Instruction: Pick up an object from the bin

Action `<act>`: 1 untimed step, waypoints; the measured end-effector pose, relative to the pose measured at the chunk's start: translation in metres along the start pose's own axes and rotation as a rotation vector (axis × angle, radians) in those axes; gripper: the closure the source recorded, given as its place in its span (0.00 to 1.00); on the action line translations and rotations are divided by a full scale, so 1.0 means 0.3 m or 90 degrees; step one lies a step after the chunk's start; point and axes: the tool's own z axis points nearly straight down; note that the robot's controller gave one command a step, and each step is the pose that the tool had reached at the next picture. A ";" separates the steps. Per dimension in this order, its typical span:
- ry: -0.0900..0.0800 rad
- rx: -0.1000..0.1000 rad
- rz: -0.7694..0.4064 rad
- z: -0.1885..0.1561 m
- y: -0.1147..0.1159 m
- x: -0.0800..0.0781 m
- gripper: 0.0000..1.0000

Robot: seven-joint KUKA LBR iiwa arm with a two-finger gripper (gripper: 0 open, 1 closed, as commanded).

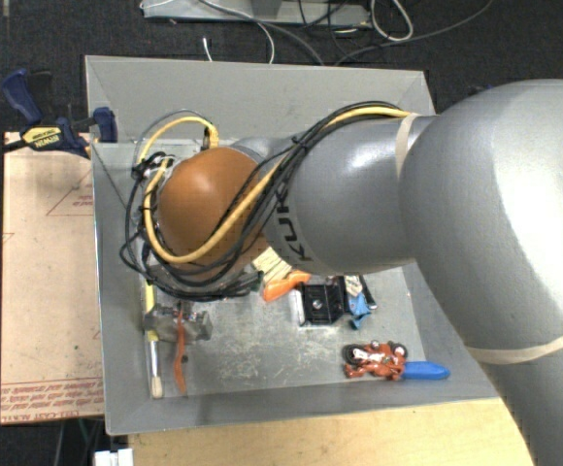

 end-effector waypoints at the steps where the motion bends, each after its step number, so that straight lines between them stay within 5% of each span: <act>1: 0.000 0.000 0.000 0.000 0.000 0.000 1.00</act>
Offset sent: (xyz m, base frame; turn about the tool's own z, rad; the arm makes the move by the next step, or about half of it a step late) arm -0.0001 0.0001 0.0211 -0.0001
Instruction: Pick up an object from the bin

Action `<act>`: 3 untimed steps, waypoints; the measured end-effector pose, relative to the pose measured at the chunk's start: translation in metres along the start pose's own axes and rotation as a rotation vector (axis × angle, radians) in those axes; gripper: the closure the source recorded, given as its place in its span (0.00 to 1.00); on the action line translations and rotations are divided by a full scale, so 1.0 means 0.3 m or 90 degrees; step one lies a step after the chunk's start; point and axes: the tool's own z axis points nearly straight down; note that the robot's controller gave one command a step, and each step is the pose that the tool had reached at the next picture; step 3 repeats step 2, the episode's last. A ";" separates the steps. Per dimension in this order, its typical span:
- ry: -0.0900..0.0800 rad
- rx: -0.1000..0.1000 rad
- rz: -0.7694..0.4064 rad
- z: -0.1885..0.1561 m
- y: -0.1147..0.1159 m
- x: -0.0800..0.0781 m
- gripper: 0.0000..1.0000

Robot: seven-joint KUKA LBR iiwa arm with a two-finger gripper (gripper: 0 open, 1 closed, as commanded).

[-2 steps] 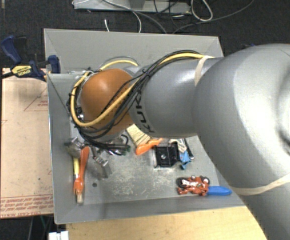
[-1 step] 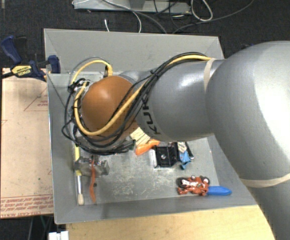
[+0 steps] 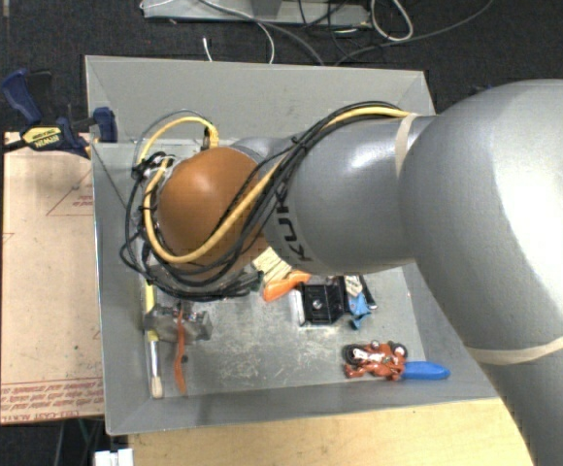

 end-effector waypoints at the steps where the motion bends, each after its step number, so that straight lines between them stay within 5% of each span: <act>1: 0.000 -0.001 0.001 -0.031 0.003 -0.001 1.00; 3: 0.001 -0.003 0.002 -0.122 0.007 0.000 1.00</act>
Offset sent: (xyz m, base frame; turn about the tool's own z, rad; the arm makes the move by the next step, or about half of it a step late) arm -0.0010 0.0001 0.0677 0.0011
